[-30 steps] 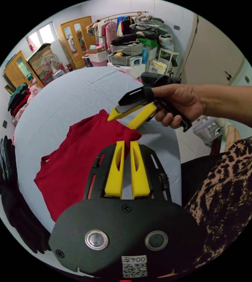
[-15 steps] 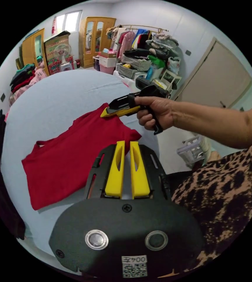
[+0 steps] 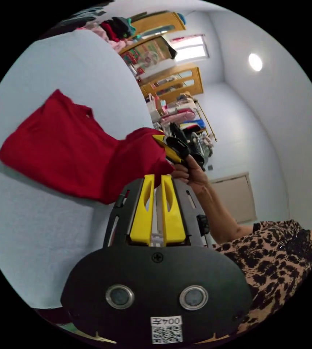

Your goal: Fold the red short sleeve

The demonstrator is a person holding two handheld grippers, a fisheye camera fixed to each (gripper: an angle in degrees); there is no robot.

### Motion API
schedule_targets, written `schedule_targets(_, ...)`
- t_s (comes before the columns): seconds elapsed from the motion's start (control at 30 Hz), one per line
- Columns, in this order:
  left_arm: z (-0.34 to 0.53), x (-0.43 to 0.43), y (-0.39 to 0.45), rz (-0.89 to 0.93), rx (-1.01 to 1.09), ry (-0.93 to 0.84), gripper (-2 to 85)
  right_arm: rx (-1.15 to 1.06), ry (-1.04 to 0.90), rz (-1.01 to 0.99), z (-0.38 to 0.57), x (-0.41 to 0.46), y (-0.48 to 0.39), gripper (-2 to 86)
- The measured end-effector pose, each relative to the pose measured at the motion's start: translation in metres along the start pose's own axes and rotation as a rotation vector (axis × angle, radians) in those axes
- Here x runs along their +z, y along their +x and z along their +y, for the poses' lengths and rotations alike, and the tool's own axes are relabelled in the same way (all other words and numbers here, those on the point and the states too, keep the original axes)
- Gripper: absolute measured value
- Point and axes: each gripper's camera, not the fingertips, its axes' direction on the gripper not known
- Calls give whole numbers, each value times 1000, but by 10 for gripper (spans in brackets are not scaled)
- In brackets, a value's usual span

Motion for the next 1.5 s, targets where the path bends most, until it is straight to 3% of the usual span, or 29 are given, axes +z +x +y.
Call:
schedule_targets(0.4,-15,-88,-151,81,-266,132,31,7,-85,204,-91,157,-89,37)
schedule_targets(0.97,-31,-81,-203,145,-398,145,27,-89,-128,405,-125,218,-195,57)
schedule_targets(1.13,-19,-80,-206,146,-433,153,21,-193,-84,441,-103,194,-248,84)
schedule_targets(1.33,-3,-107,-191,145,-405,178,7,-341,38,596,-8,137,-309,97)
schedule_targets(1.5,-39,-109,-91,-90,-37,119,5,-430,141,839,113,136,-337,124)
